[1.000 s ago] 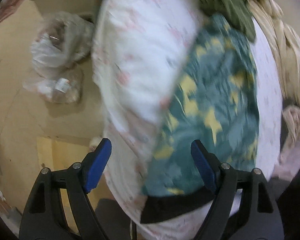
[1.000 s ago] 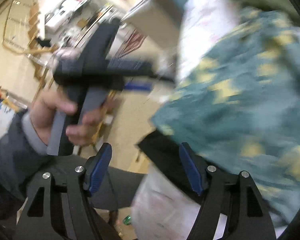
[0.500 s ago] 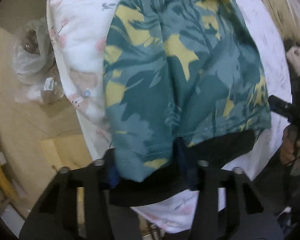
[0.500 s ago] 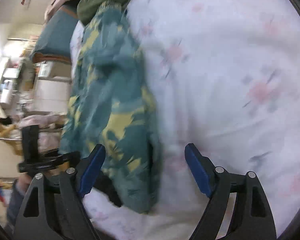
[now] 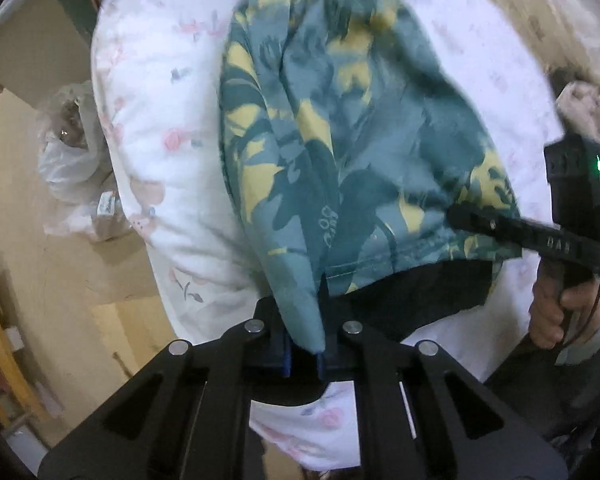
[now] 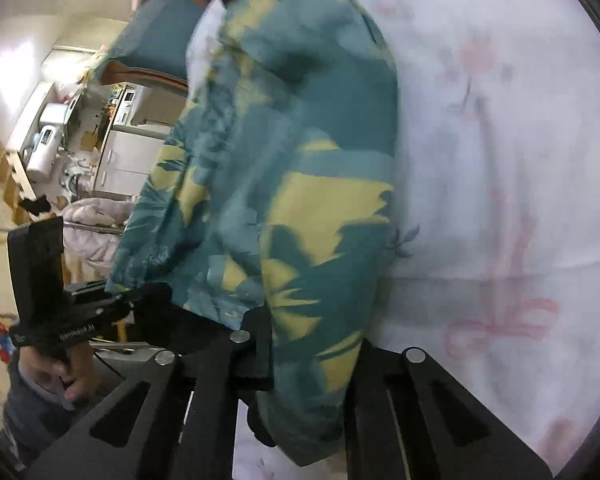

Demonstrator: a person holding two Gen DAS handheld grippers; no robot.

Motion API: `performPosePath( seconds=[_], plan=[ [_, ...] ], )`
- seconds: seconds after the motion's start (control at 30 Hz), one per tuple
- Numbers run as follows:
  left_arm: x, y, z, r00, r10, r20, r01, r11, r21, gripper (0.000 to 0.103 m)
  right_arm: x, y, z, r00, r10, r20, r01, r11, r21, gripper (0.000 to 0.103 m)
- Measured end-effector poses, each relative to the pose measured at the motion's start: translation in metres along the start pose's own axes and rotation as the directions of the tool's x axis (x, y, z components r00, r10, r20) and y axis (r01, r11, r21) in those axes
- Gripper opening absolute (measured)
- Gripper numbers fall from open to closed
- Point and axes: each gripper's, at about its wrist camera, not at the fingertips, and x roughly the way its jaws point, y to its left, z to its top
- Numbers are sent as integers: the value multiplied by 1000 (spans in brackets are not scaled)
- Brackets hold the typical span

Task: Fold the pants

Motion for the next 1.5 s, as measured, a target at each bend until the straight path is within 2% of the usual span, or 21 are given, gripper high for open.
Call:
performPosePath(
  seconds=[0.1, 0.2, 0.23, 0.3, 0.33, 0.4, 0.47, 0.53, 0.63, 0.67, 0.77, 0.9, 1.07, 1.13, 1.17, 1.3, 1.33, 1.37, 1.43, 1.5],
  plan=[
    [-41, -7, -7, 987, -81, 137, 86, 996, -34, 6, -35, 29, 7, 996, 51, 73, -48, 998, -45, 7],
    [-84, -12, -18, 950, -181, 256, 201, 978, -53, 6, -94, 58, 7, 978, 124, 166, -109, 989, -96, 6],
    [-101, -20, -22, 928, -215, 305, 239, 970, -43, 6, -113, 68, 7, 972, 140, 189, -118, 985, -123, 6],
    [-127, -33, -30, 895, -251, 369, 276, 961, -16, 6, -150, 92, 3, 961, 156, 230, -115, 976, -183, 6],
    [-145, -42, -35, 868, -276, 414, 302, 953, 1, 6, -171, 107, 1, 954, 163, 251, -110, 970, -215, 6],
    [-174, -54, -40, 824, -315, 471, 344, 939, 25, 6, -207, 132, -2, 939, 179, 294, -105, 963, -248, 6],
    [-205, -63, -42, 771, -357, 527, 390, 919, 53, 6, -239, 142, -9, 924, 207, 323, -120, 956, -269, 6],
    [-229, -74, -40, 734, -383, 561, 408, 909, 87, 6, -269, 161, -13, 906, 220, 362, -116, 950, -288, 6],
    [-248, -88, -26, 708, -384, 593, 391, 912, 124, 6, -301, 170, -15, 893, 224, 390, -113, 952, -286, 6],
    [-250, -91, -19, 706, -383, 596, 389, 913, 127, 6, -307, 172, -11, 893, 221, 393, -112, 953, -282, 6],
    [-250, -99, -1, 713, -361, 601, 369, 922, 117, 6, -317, 164, 2, 897, 185, 400, -83, 963, -258, 6],
    [-246, -105, 28, 723, -308, 618, 329, 941, 83, 6, -307, 147, 38, 911, 145, 387, -63, 974, -217, 6],
    [-251, -110, 36, 701, -285, 654, 300, 949, 92, 6, -305, 148, 62, 901, 139, 412, -31, 966, -257, 6],
    [-242, -112, 31, 703, -273, 657, 277, 956, 101, 6, -301, 144, 64, 904, 135, 405, -27, 965, -262, 6],
    [-231, -111, 28, 717, -273, 641, 278, 956, 97, 6, -298, 139, 64, 910, 122, 397, -18, 966, -256, 6],
    [-159, -108, 14, 809, -249, 532, 270, 962, 41, 6, -260, 95, 57, 947, 40, 319, 21, 982, -186, 7],
    [-134, -108, 8, 838, -233, 494, 257, 966, 21, 6, -248, 81, 53, 956, 16, 293, 33, 986, -163, 7],
    [-107, -108, 1, 867, -220, 448, 248, 969, -4, 6, -230, 59, 46, 969, -16, 246, 48, 991, -128, 7],
    [-50, -108, -13, 922, -198, 332, 227, 973, -50, 6, -206, 25, 32, 979, -68, 194, 81, 995, -59, 9],
    [6, -108, -29, 970, -129, 204, 155, 981, -120, 6, -170, -25, 6, 982, -153, 106, 148, 987, 60, 13]
  ],
)
